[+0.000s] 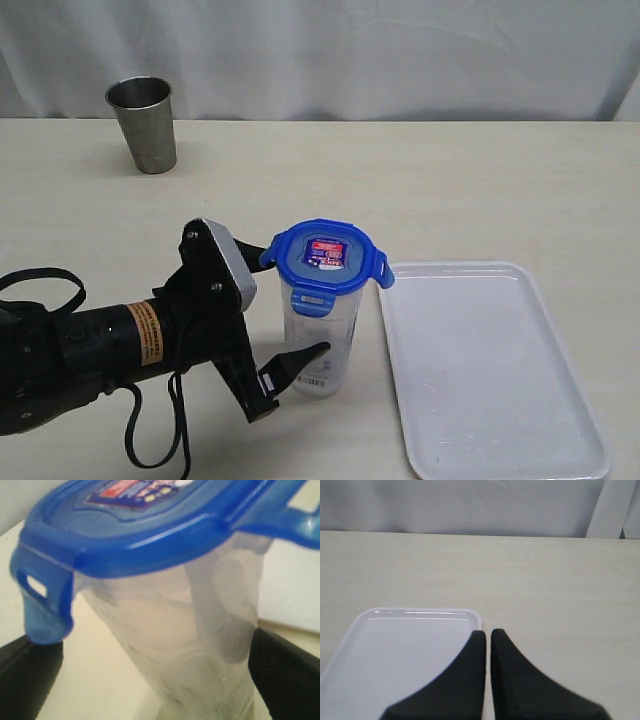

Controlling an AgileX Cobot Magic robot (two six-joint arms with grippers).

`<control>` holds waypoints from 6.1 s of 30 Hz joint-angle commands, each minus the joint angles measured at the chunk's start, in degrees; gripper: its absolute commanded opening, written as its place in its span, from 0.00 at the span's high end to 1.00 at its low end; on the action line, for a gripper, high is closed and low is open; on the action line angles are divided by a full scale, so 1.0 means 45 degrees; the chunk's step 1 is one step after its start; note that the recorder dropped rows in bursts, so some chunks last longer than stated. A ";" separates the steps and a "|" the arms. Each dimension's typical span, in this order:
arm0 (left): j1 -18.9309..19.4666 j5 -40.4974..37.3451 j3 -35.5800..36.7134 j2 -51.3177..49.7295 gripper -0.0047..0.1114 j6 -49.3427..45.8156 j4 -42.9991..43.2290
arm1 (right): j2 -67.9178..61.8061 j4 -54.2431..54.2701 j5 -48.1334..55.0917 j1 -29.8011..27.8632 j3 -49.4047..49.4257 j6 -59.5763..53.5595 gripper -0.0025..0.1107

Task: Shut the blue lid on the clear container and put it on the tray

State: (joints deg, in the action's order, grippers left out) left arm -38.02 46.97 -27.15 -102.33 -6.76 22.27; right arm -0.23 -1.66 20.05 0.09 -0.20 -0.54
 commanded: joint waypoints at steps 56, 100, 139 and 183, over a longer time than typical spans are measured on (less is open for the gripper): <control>0.2575 -0.0066 -0.0068 -0.0027 0.05 0.2316 0.5521 | -0.8059 0.1848 -0.5783 0.3061 -0.3673 0.2944 0.94; 0.4211 0.3599 -0.2299 -0.3126 0.05 0.3428 0.9589 | -1.5578 0.7775 -0.2490 0.5889 -0.6784 -0.4413 0.94; 0.4211 0.3371 -0.2299 -0.3126 0.05 0.3106 0.9588 | -2.2138 2.2536 0.8212 0.0147 -0.6622 -2.2207 0.94; 0.4134 0.5058 -0.3596 -0.4660 0.05 0.3362 1.0270 | -2.2469 2.2579 0.7563 0.1644 -0.7460 -2.2389 0.94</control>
State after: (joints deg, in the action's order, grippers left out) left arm -19.26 68.65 -42.07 -122.01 7.22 67.78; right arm -101.30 99.82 53.31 7.49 -33.48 -101.36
